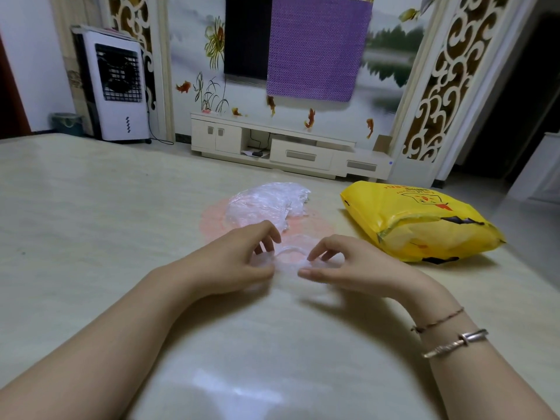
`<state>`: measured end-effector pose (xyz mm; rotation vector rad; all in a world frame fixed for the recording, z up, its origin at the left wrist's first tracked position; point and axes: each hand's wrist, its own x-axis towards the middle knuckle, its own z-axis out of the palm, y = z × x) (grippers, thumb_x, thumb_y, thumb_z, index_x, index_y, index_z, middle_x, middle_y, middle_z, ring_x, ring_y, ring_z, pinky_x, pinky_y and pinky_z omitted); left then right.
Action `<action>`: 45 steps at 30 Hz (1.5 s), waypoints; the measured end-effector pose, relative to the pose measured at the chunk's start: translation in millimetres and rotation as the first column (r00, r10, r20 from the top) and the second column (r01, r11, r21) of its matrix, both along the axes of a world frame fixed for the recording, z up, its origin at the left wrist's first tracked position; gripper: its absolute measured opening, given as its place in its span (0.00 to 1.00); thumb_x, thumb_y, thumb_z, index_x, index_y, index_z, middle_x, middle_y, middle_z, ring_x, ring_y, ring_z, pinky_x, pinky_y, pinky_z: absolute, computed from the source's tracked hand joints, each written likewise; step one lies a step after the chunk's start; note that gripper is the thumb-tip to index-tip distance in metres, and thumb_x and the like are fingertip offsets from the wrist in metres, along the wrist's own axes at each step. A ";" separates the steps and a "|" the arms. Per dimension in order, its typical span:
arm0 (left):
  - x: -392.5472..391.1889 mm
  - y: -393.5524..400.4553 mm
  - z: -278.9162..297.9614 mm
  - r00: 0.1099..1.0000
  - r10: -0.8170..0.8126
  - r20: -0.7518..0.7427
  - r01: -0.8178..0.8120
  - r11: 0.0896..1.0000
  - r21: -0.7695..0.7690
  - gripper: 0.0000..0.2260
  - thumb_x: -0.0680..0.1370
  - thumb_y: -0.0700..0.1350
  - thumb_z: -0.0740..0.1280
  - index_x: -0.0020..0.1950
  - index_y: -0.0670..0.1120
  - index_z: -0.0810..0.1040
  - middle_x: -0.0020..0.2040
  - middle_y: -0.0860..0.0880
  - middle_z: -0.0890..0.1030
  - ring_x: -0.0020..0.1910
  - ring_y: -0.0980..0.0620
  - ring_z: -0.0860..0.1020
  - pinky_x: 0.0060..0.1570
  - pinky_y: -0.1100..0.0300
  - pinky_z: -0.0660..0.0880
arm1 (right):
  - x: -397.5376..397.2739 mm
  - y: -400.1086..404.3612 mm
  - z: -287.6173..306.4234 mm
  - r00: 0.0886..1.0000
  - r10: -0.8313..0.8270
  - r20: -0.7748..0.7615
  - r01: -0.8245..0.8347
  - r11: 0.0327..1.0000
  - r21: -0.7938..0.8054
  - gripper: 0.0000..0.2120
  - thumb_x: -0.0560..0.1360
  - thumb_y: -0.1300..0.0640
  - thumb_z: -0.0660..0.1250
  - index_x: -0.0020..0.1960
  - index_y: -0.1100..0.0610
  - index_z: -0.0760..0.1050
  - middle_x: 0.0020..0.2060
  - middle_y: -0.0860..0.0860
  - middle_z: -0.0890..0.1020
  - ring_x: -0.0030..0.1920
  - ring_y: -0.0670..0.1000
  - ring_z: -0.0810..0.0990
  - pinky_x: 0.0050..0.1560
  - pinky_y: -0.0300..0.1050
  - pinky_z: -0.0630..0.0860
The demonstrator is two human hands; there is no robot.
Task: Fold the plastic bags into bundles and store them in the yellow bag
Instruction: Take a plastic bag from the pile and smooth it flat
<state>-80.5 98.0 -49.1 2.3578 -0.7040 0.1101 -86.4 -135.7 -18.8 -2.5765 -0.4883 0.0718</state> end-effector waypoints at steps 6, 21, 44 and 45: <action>6.9 -0.7 -2.7 0.992 0.089 0.086 -0.078 0.989 -0.123 0.06 0.80 0.46 0.61 0.43 0.52 0.72 0.42 0.53 0.78 0.43 0.52 0.75 0.44 0.57 0.73 | 1.3 0.6 -5.1 0.995 0.042 0.088 -0.031 0.992 -0.121 0.24 0.68 0.42 0.74 0.59 0.48 0.71 0.56 0.41 0.74 0.56 0.44 0.72 0.58 0.40 0.70; 20.4 -14.8 -10.0 0.920 0.363 0.147 -0.362 0.932 -0.035 0.12 0.82 0.48 0.57 0.42 0.44 0.71 0.37 0.50 0.76 0.40 0.47 0.74 0.38 0.53 0.68 | 27.0 8.5 -24.2 0.954 -0.286 0.092 0.274 0.953 0.128 0.21 0.79 0.51 0.59 0.29 0.57 0.69 0.26 0.49 0.73 0.31 0.50 0.72 0.33 0.43 0.67; 2.1 -20.0 22.5 0.952 0.153 -0.265 -0.264 0.850 -0.455 0.29 0.65 0.70 0.63 0.59 0.54 0.76 0.53 0.60 0.79 0.54 0.65 0.76 0.48 0.68 0.70 | 6.0 0.7 13.6 0.902 0.238 -0.361 0.181 0.549 0.816 0.10 0.74 0.61 0.68 0.38 0.56 0.68 0.36 0.53 0.77 0.34 0.53 0.80 0.31 0.41 0.78; 0.6 -19.9 23.2 0.944 0.099 -0.316 -0.240 0.862 -0.446 0.31 0.64 0.70 0.65 0.60 0.54 0.76 0.53 0.58 0.81 0.53 0.63 0.78 0.48 0.67 0.72 | 4.3 1.0 16.5 0.897 0.259 -0.357 0.163 0.558 0.814 0.09 0.74 0.61 0.67 0.39 0.56 0.68 0.35 0.53 0.78 0.33 0.53 0.80 0.30 0.40 0.78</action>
